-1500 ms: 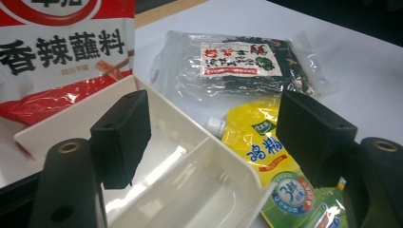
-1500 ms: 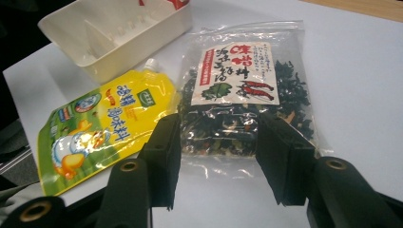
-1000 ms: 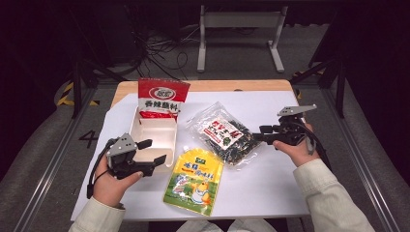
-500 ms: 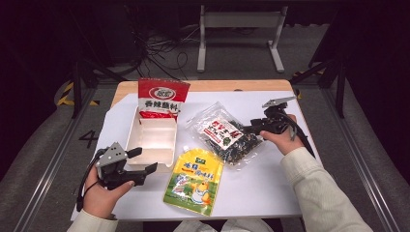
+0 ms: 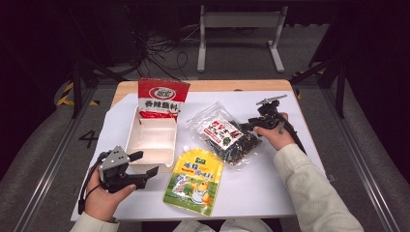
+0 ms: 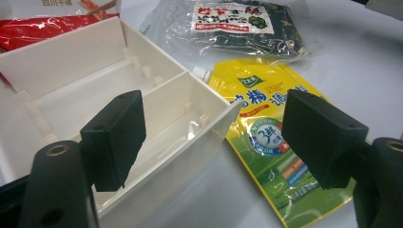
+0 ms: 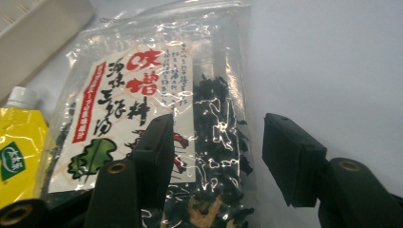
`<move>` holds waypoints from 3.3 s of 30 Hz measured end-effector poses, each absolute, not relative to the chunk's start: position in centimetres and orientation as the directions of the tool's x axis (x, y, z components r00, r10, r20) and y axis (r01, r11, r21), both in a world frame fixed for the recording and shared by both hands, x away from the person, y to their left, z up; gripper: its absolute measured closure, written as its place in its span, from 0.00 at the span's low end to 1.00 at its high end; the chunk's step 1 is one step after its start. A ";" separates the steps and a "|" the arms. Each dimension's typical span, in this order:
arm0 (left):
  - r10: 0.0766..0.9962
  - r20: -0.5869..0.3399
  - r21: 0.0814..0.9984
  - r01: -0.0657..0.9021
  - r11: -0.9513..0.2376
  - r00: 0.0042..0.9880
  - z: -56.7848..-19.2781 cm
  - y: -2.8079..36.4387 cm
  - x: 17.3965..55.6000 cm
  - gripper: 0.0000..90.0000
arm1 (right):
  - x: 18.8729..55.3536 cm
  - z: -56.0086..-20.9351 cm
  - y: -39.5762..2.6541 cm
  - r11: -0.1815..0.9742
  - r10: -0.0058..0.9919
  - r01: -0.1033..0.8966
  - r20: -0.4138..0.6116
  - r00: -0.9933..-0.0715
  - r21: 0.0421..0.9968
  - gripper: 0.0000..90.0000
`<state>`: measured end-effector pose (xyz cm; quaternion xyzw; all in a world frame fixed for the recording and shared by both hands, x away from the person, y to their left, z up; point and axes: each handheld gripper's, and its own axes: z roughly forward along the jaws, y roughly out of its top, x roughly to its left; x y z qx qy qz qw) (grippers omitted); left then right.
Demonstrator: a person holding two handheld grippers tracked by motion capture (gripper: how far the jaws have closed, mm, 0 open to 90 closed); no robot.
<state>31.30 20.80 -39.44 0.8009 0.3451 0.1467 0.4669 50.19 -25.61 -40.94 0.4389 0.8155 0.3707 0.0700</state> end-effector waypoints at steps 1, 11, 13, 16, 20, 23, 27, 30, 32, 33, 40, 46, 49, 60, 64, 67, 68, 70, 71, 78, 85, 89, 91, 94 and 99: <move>0.690 -0.083 0.849 0.414 -0.329 0.719 -39.5 20.8 31.4 0.26 | 50.3 -41.2 -25.6 0.340 0.774 0.671 0.209 -0.598 0.659 0.49; 0.686 -0.093 0.847 0.419 -0.326 0.722 -39.8 20.5 31.5 0.26 | 51.1 -42.4 -25.6 0.326 0.791 0.706 0.228 -0.568 0.628 0.47; 0.686 -0.096 0.842 0.427 -0.330 0.721 -39.8 20.4 31.5 0.26 | 51.1 -42.6 -25.4 0.329 0.787 0.712 0.236 -0.570 0.621 0.45; 0.685 -0.087 0.841 0.422 -0.339 0.723 -40.0 20.3 31.6 0.26 | 51.2 -42.9 -25.3 0.317 0.785 0.724 0.259 -0.563 0.612 0.42; 0.681 -0.092 0.840 0.424 -0.339 0.727 -40.0 20.2 31.5 0.26 | 51.3 -43.2 -25.3 0.300 0.779 0.747 0.300 -0.551 0.593 0.40; 0.683 -0.089 0.838 0.426 -0.342 0.725 -40.1 20.2 31.6 0.26 | 51.3 -43.5 -25.1 0.281 0.770 0.771 0.345 -0.536 0.571 0.38; 0.685 -0.094 0.836 0.430 -0.339 0.723 -40.2 20.1 31.6 0.25 | 51.4 -43.7 -25.2 0.265 0.766 0.793 0.380 -0.519 0.549 0.41; 0.681 -0.090 0.835 0.428 -0.346 0.727 -40.2 20.0 31.6 0.25 | 51.3 -43.7 -25.0 0.274 0.766 0.794 0.377 -0.522 0.543 0.43; 0.680 -0.093 0.835 0.428 -0.344 0.727 -40.2 19.9 31.6 0.25 | 51.3 -43.6 -24.8 0.278 0.770 0.800 0.375 -0.516 0.532 0.45; 0.679 -0.089 0.835 0.426 -0.348 0.729 -40.2 19.9 31.6 0.25 | 51.2 -43.6 -24.7 0.277 0.772 0.810 0.383 -0.507 0.516 0.48; 0.672 -0.085 0.831 0.425 -0.360 0.736 -40.3 19.5 31.7 0.25 | 51.2 -43.3 -24.2 0.309 0.757 0.829 0.406 -0.511 0.467 0.59; 0.672 -0.094 0.830 0.431 -0.355 0.734 -40.3 19.3 31.8 0.25 | 50.5 -42.6 -23.6 0.366 0.765 0.787 0.320 -0.558 0.498 0.69; 0.667 -0.089 0.831 0.424 -0.360 0.740 -40.3 19.2 32.0 0.25 | 50.0 -41.9 -23.2 0.399 0.780 0.764 0.251 -0.573 0.507 0.86; 0.655 -0.097 0.833 0.422 -0.359 0.750 -40.4 18.6 32.6 0.25 | 47.9 -40.7 -23.5 0.424 0.789 0.708 0.155 -0.595 0.564 0.94; 0.646 -0.107 0.839 0.417 -0.349 0.756 -40.3 18.0 32.8 0.24 | 46.4 -39.0 -24.4 0.399 0.780 0.649 0.132 -0.612 0.648 0.94; 0.637 -0.102 0.849 0.401 -0.345 0.764 -40.2 17.1 33.1 0.24 | 45.1 -37.7 -25.1 0.389 0.777 0.607 0.107 -0.620 0.693 0.94; 0.637 -0.102 0.849 0.401 -0.345 0.764 -40.2 17.1 33.1 0.24 | 45.1 -37.7 -25.1 0.389 0.777 0.607 0.107 -0.620 0.693 0.94; 0.637 -0.120 0.845 0.415 -0.337 0.761 -40.1 16.5 33.2 0.24 | 44.3 -36.9 -25.5 0.379 0.773 0.580 0.098 -0.627 0.722 0.94; 0.635 -0.121 0.848 0.411 -0.333 0.763 -40.1 16.1 33.3 0.24 | 43.9 -36.6 -25.8 0.375 0.774 0.568 0.090 -0.627 0.732 0.94; 0.582 -0.131 0.868 0.377 -0.324 0.802 -40.2 13.3 34.3 0.29 | 40.5 -34.4 -26.7 0.351 0.766 0.466 0.038 -0.642 0.812 0.94; 0.599 -0.217 0.865 0.437 -0.248 0.771 -40.5 11.2 35.0 0.28 | 37.8 -32.9 -26.6 0.336 0.736 0.383 0.014 -0.676 0.860 0.94; 0.583 -0.236 0.871 0.435 -0.228 0.778 -40.5 10.1 35.2 0.28 | 36.5 -32.4 -26.2 0.325 0.722 0.347 0.007 -0.692 0.880 0.94; 0.569 -0.216 0.879 0.412 -0.241 0.794 -40.5 9.4 35.2 0.27 | 35.9 -32.3 -26.0 0.318 0.715 0.337 0.009 -0.699 0.886 0.94; 0.534 -0.233 0.881 0.408 -0.237 0.813 -40.6 8.6 35.1 0.29 | 35.3 -32.4 -25.6 0.302 0.705 0.324 0.019 -0.709 0.897 0.94; 0.487 -0.262 0.890 0.403 -0.212 0.834 -40.4 7.7 34.8 0.33 | 34.6 -32.4 -25.0 0.298 0.696 0.301 0.010 -0.718 0.906 0.93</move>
